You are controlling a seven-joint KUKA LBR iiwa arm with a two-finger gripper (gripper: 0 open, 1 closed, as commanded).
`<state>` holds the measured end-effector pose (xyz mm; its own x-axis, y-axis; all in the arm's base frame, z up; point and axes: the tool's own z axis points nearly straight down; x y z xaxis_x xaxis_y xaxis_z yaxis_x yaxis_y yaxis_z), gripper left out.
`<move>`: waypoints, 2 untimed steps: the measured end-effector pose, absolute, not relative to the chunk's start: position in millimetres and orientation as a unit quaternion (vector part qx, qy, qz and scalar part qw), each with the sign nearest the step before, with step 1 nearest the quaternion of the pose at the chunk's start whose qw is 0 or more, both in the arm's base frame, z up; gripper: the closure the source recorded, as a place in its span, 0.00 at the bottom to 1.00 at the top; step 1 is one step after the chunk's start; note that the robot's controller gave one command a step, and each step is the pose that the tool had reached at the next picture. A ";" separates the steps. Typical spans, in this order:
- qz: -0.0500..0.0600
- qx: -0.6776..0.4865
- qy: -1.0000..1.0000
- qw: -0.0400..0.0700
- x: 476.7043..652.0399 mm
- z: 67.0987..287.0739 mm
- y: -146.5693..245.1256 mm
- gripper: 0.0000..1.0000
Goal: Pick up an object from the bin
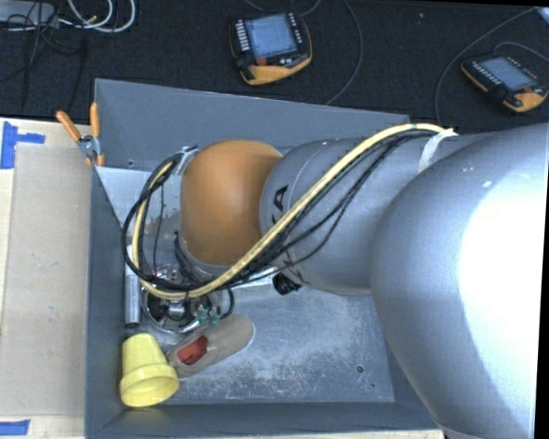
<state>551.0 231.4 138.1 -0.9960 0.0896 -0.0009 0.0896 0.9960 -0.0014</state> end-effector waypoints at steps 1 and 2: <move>0.001 0.038 0.999 0.005 532.7 296.5 225.4 1.00; 0.002 0.051 0.999 0.006 564.6 297.9 225.1 1.00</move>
Offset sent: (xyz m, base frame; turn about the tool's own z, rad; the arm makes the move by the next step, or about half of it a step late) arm -0.0201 -0.0058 0.1537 -0.0157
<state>564.6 225.1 297.9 -0.9946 0.1028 -0.0128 0.1027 0.9947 0.0038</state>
